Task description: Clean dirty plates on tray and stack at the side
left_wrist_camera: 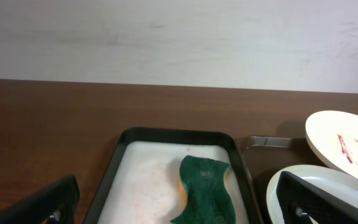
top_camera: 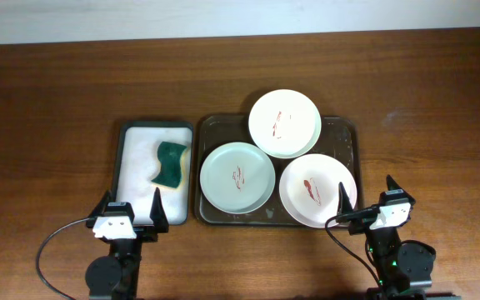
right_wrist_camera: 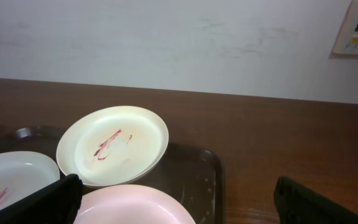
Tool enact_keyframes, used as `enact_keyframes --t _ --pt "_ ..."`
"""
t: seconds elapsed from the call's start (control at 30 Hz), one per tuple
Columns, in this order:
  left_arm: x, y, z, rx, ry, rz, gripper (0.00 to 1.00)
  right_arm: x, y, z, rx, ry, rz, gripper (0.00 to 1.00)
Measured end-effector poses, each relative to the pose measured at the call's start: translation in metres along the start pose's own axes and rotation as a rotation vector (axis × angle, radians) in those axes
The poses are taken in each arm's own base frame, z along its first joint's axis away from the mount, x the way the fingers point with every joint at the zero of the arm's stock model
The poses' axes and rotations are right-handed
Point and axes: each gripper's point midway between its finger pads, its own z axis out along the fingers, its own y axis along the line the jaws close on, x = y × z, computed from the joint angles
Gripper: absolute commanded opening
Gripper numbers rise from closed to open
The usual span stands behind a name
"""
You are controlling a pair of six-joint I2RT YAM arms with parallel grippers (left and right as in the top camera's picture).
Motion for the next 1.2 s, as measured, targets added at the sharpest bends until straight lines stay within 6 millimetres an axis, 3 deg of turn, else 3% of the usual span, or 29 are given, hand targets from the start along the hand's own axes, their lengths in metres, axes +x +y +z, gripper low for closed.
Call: enact_keyframes --t 0.8,1.0,1.2 --pt "-0.003 -0.001 0.000 0.005 -0.011 -0.001 0.99 0.000 0.002 0.000 -0.009 -0.001 0.000 0.99" --pt "0.007 -0.005 -0.005 0.024 0.096 0.001 0.99 0.005 0.009 -0.002 -0.054 0.060 0.016 0.99" --pt "-0.021 -0.008 -0.009 0.022 0.236 0.003 0.99 -0.010 0.016 -0.007 -0.089 0.244 0.106 0.99"
